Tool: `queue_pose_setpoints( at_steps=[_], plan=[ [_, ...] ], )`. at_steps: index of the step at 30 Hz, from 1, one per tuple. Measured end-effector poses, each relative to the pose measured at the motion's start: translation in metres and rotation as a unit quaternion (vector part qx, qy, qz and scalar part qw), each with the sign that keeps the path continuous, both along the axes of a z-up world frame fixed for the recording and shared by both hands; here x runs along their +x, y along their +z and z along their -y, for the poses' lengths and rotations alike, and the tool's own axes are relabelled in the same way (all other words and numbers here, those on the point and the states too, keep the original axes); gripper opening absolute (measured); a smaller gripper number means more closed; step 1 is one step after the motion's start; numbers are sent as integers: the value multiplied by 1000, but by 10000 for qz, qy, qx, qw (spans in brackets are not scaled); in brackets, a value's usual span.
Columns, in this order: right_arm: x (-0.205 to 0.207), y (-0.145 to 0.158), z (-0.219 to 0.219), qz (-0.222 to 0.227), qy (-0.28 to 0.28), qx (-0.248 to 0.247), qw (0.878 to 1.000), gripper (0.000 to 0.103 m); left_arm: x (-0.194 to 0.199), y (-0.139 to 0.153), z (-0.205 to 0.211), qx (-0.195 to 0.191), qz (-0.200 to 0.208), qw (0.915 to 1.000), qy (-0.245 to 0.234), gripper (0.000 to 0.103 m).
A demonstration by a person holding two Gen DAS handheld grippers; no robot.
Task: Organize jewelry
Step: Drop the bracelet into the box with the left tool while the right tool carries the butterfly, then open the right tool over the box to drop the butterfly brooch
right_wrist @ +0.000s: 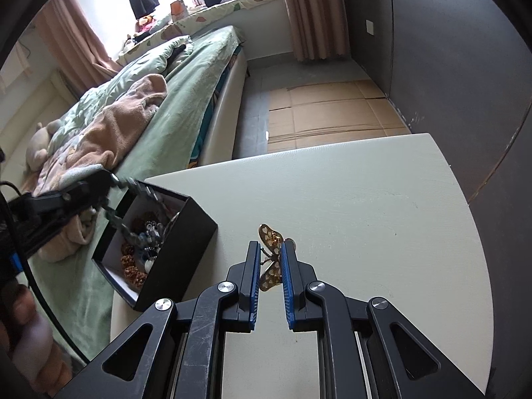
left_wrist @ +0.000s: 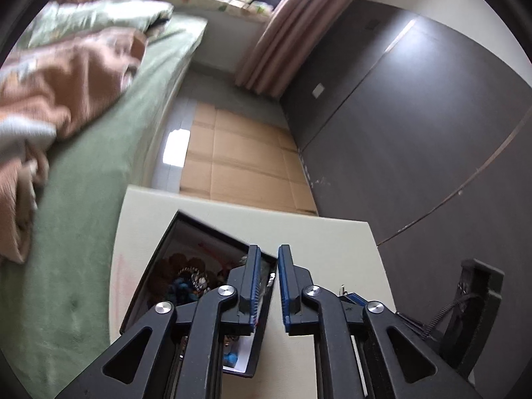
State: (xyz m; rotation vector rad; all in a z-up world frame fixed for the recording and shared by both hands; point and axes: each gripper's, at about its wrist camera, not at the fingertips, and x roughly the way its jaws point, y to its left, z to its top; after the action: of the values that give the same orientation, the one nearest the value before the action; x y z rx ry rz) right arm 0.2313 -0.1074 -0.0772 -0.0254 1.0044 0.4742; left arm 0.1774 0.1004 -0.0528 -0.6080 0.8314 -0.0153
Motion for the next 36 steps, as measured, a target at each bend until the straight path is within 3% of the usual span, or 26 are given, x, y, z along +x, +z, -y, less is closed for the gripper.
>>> queue_pose_setpoints(
  at_steps=[4, 7, 23, 29, 30, 31, 33, 34, 36],
  plan=[
    [-1, -1, -1, -12, 16, 2, 10000, 14, -5, -3, -13, -138, -56, 9995, 292, 58],
    [-2, 2, -2, -3, 44, 91, 9999, 14, -12, 5, -16, 36, 45, 9993, 376, 63],
    [-22, 16, -48, -2, 617, 1115, 9918, 14, -44, 15, -37, 481, -46, 9964, 697, 65],
    [-22, 19, -65, 146, 720, 1668, 9832, 14, -53, 18, -53, 428, 24, 9954, 856, 78],
    [-22, 20, -68, 136, 806, 1799, 9803, 20, -54, 19, -55, 435, 29, 9951, 882, 79],
    [-22, 20, -70, 99, 842, 1813, 9798, 40, -54, 19, -56, 434, 32, 9950, 893, 80],
    [-24, 23, -68, 154, 779, 1774, 9809, 71, -56, 20, -59, 436, 46, 9947, 933, 85],
    [-25, 25, -65, 245, 706, 1750, 9817, 76, -56, 21, -59, 452, 50, 9944, 957, 87],
    [-25, 26, -60, 258, 605, 1639, 9843, 76, -58, 22, -59, 460, 53, 9941, 977, 90]
  ],
)
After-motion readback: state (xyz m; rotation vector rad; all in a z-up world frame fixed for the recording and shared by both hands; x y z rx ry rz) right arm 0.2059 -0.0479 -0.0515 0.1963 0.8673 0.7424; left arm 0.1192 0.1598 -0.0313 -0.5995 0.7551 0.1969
